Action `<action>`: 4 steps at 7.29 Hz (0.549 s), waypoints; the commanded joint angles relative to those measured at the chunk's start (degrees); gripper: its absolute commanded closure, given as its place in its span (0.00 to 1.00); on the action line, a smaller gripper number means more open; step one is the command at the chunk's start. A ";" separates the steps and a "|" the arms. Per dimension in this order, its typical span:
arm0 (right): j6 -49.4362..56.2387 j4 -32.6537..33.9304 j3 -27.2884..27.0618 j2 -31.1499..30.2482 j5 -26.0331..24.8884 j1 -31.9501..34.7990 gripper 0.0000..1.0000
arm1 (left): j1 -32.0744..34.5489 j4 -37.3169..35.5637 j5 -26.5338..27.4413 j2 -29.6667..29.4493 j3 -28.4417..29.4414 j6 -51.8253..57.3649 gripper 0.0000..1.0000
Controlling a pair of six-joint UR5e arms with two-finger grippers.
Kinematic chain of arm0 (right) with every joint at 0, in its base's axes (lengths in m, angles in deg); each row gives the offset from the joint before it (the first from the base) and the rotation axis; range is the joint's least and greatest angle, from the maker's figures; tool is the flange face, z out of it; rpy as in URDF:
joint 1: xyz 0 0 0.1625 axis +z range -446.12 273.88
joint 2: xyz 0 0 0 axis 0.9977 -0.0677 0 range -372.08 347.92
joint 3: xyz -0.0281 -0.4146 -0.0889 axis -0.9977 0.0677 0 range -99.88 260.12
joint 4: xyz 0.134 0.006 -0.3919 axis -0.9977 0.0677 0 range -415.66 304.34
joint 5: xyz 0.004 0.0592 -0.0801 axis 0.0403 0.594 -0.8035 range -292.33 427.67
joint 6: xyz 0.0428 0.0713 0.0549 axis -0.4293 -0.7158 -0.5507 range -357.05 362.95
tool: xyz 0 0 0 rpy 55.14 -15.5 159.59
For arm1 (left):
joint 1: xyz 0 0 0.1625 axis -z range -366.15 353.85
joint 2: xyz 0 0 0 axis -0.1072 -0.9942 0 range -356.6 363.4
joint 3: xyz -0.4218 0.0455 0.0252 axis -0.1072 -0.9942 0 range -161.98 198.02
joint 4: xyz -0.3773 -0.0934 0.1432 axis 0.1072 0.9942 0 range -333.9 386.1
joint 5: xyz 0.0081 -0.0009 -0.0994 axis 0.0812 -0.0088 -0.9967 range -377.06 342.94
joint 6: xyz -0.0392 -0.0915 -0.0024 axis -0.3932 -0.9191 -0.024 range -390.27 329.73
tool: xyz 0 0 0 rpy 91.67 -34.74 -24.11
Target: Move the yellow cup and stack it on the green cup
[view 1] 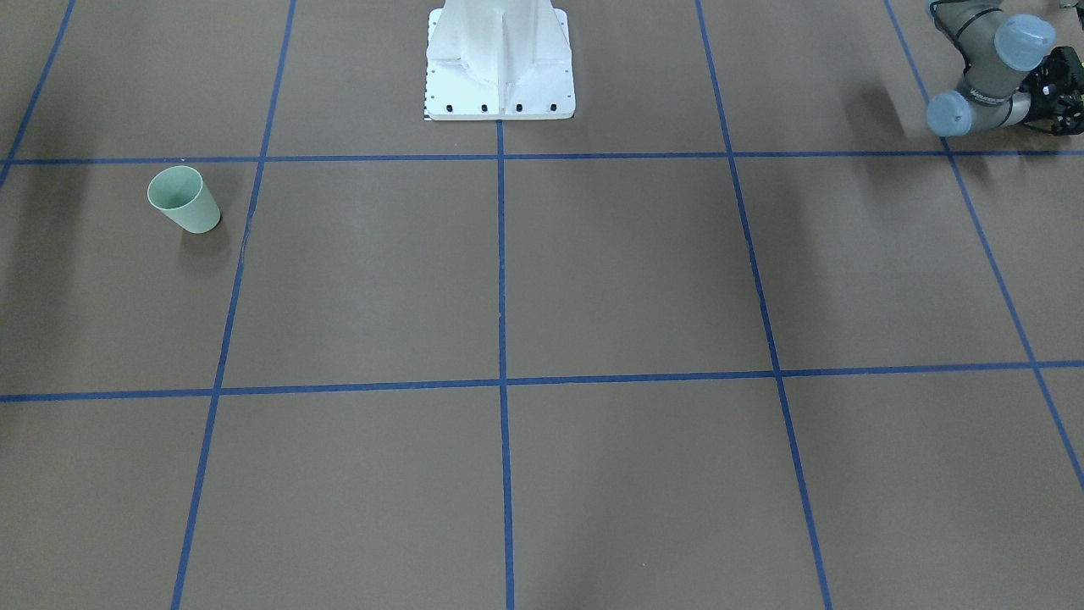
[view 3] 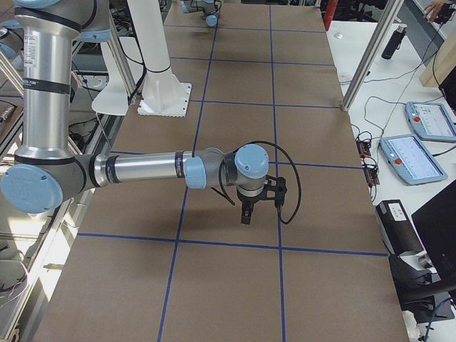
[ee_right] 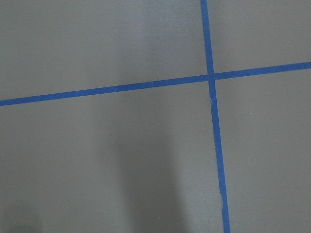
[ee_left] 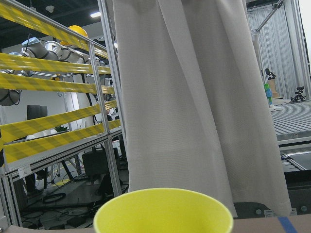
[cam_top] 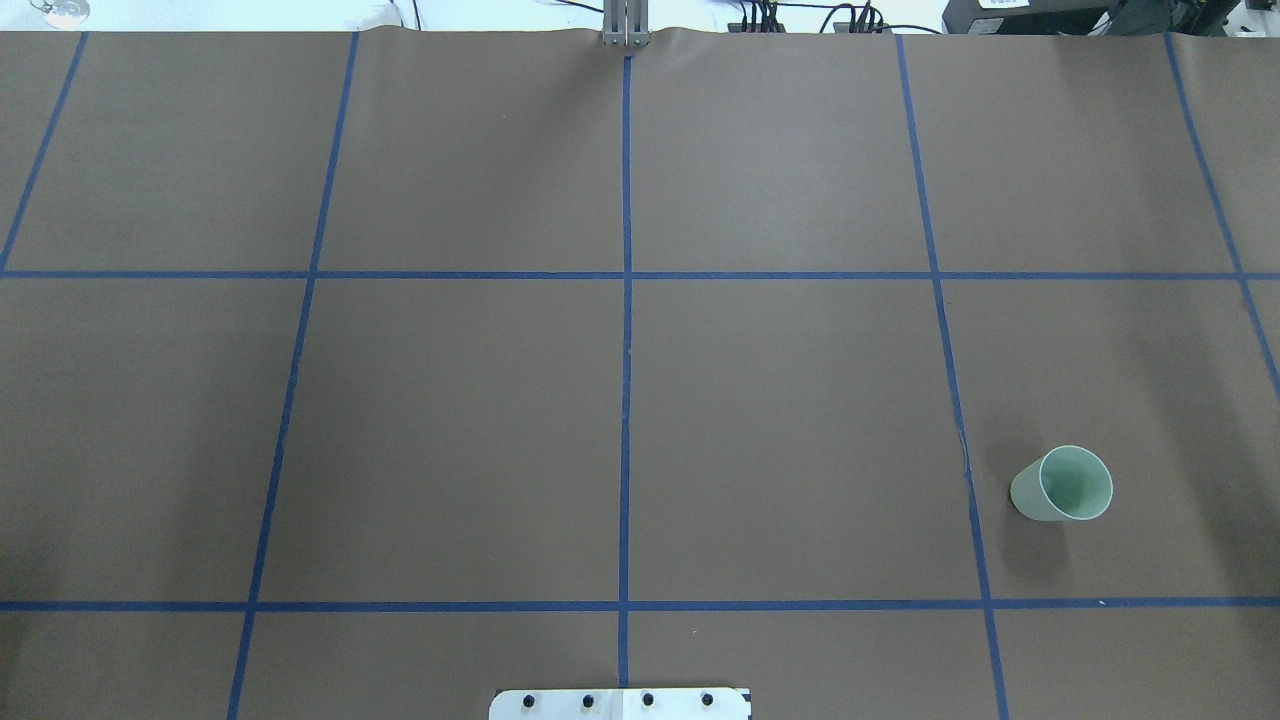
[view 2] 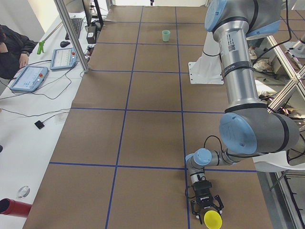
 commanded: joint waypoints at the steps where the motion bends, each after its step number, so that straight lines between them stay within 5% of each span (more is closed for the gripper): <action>1: 0.00 -0.02 0.06 0.01 0.00 0.00 0.00 | -0.38 0.13 -0.09 -0.01 0.26 0.00 0.00; 4: 0.00 -0.02 0.06 -0.07 0.00 0.00 0.00 | -2.04 1.01 -1.75 -0.36 0.35 0.00 0.00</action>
